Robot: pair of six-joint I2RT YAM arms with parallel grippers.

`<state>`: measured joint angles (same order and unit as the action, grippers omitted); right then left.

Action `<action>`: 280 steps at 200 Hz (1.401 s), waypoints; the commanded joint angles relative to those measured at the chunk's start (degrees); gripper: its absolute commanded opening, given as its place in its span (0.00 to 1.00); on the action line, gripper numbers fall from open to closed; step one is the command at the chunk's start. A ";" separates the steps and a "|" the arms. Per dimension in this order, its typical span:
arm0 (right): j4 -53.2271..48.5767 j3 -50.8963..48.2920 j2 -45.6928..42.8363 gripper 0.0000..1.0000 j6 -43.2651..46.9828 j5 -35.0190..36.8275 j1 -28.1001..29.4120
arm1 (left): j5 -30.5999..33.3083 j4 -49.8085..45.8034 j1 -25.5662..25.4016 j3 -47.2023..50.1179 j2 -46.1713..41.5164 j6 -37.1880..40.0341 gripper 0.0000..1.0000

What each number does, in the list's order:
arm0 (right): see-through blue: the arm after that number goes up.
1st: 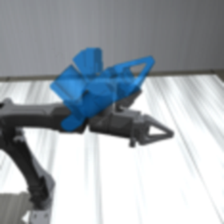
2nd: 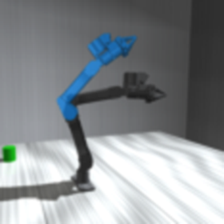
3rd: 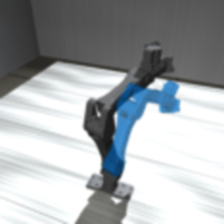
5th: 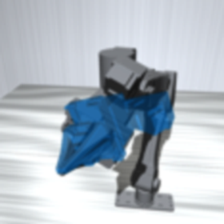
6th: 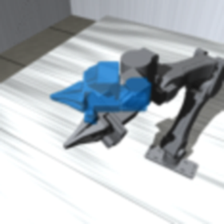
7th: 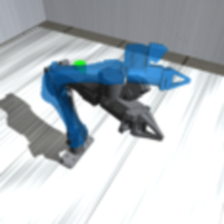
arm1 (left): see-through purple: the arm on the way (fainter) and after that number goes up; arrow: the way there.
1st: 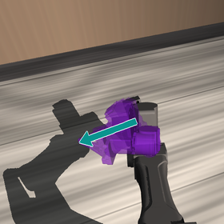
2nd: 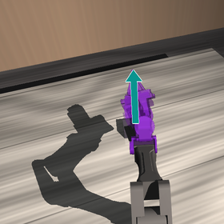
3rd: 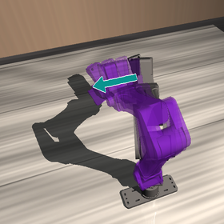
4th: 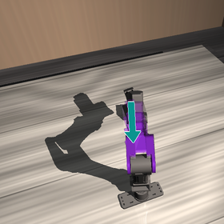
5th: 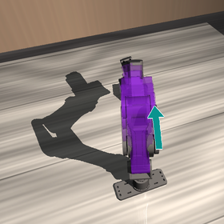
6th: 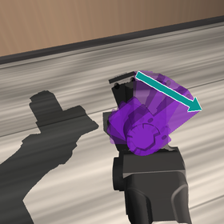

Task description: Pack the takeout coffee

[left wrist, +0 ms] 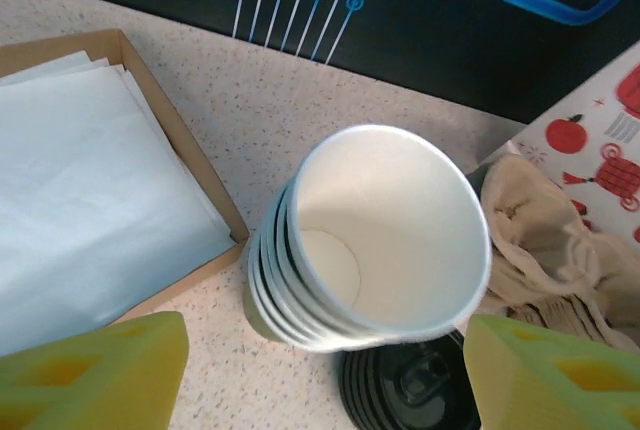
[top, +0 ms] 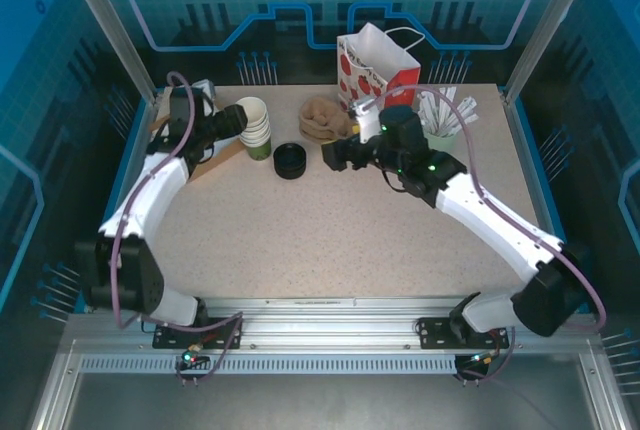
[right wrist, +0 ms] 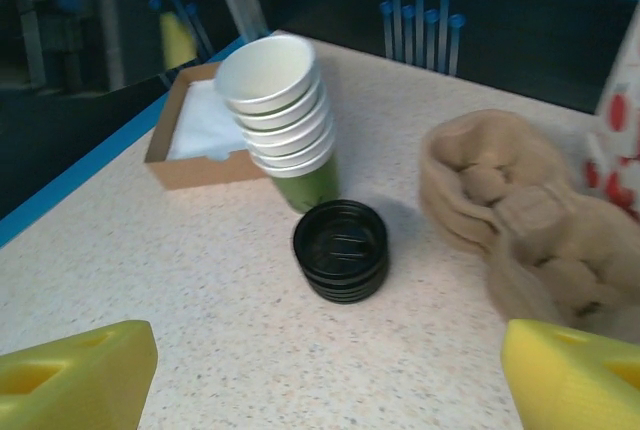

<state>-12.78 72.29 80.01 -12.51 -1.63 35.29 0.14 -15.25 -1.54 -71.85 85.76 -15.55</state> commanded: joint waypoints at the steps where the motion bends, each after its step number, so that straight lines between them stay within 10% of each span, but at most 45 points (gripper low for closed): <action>1: -3.90 3.69 3.30 0.91 1.56 -2.77 2.14 | -0.58 -8.85 0.49 -7.99 5.60 2.98 0.65; 164: -5.68 2.34 5.25 0.92 2.23 -1.14 3.08 | -0.12 -15.50 0.57 -23.10 19.04 6.14 0.15; 280: -7.22 2.39 3.44 0.93 2.17 -1.01 3.21 | 0.65 -19.81 0.58 -30.73 16.18 5.88 0.09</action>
<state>-17.98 74.59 85.30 -10.87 -3.05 37.85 0.60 -32.77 -1.54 -97.43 104.31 -10.15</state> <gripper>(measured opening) 0.924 0.097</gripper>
